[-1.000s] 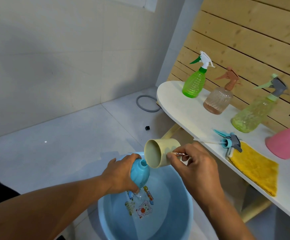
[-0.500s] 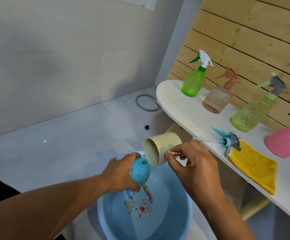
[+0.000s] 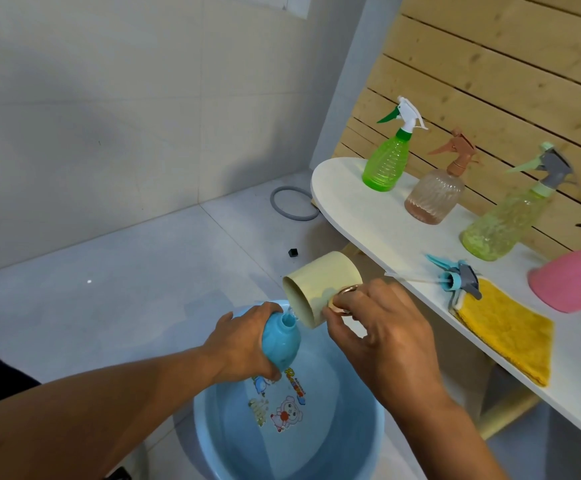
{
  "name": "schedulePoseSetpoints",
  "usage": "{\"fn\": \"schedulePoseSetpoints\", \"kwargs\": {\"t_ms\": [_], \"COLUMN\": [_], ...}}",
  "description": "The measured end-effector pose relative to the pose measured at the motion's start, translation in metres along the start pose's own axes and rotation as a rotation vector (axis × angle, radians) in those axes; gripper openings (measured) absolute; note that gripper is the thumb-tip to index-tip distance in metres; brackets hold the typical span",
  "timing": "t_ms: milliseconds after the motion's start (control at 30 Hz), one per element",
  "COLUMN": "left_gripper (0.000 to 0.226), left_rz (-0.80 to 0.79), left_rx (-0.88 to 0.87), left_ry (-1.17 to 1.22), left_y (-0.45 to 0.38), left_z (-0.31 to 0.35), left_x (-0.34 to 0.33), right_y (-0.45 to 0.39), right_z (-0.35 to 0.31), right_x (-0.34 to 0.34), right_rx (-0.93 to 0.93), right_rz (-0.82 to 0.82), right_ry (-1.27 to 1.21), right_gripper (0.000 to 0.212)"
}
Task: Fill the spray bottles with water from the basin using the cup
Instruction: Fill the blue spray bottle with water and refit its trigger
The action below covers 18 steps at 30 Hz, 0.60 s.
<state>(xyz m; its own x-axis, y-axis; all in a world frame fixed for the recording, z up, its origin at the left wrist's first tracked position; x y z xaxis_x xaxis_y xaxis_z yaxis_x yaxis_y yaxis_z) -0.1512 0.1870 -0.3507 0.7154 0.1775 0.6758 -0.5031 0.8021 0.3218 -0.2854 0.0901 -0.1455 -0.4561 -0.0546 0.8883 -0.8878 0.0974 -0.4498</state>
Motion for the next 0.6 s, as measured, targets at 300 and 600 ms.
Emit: {"fn": "schedulePoseSetpoints", "kwargs": {"t_ms": [300,600], "left_gripper": [0.102,0.095], "left_rz": [0.002,0.01], "left_rx": [0.021,0.054], "left_ry": [0.018,0.031], "left_y": [0.0,-0.001], "left_z": [-0.002,-0.013], "left_x": [0.0,0.001], "right_y": [0.003,0.039], "right_z": [0.028,0.102], "right_x": [-0.01,-0.1], "right_rx": [-0.254,-0.791], "right_rz": [-0.004,-0.234], "right_ry": [-0.164,-0.528], "right_gripper": [0.009,0.022]}}
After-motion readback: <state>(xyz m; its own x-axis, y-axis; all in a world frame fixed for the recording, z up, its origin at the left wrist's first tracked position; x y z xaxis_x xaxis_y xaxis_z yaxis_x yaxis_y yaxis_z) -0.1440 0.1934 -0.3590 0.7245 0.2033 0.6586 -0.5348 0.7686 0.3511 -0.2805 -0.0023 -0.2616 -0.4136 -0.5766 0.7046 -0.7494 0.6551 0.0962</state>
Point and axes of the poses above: each hand's wrist, its own y-axis away from the middle knuckle, its own x-axis out of the back of the hand, z = x × y, the point moved 9 cm from there along -y, towards the middle knuckle, and after that the axes turned 10 degrees about -z, right-handed, at the moved point
